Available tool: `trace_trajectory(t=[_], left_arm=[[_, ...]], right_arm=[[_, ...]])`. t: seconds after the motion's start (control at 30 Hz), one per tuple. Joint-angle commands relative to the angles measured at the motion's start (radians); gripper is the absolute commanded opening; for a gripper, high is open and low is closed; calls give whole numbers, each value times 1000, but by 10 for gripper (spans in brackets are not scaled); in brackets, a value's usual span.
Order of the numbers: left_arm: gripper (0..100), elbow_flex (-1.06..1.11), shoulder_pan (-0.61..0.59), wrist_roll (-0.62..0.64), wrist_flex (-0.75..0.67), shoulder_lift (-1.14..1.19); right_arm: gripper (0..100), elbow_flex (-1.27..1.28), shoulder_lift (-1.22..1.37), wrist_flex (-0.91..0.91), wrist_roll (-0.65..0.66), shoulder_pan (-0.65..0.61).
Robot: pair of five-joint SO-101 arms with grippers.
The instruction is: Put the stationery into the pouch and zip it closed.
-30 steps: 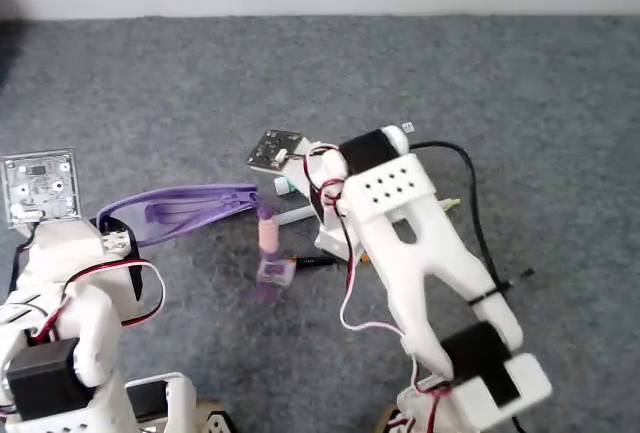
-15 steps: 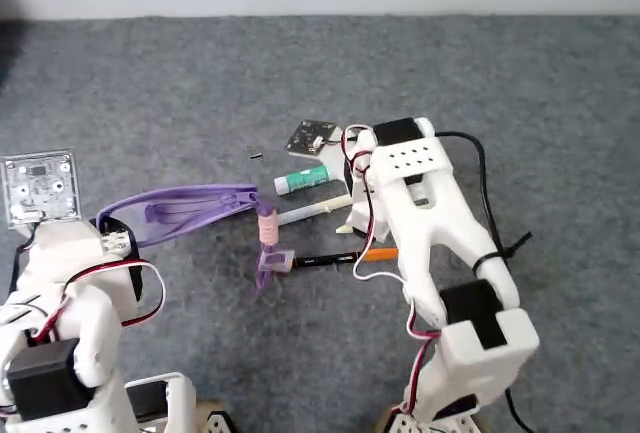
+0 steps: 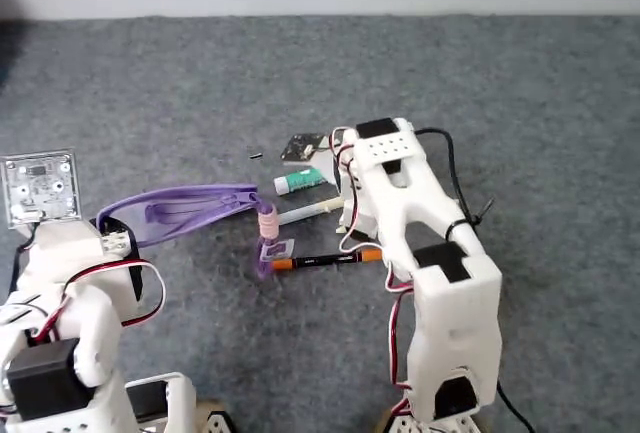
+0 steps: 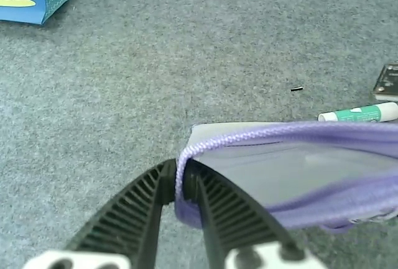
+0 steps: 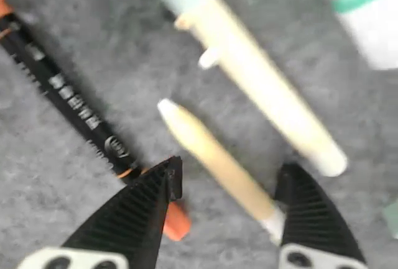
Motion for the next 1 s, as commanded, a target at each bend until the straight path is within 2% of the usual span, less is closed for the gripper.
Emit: trace_trajectory(t=[0.0,0.07,0.33,0.7,0.9,0.97], left_arm=[[11,35,-6,9,-3,12],[11,35,-6,9,-3,12],[11,35,-3,11,-3,12],[11,35,-2,11,-3,14],[11,36,-2,11,-3,18],[11,36,-2,11,-3,18]], right_arm=[[86,-92,39,-2,9,12],[9,-121,51,22,9,13],[9,-160,4,102,6,45],[9,-163,-297,351,-6,105],[9,-163,-472,389,-328,97],[9,-163,-532,389,-384,102]])
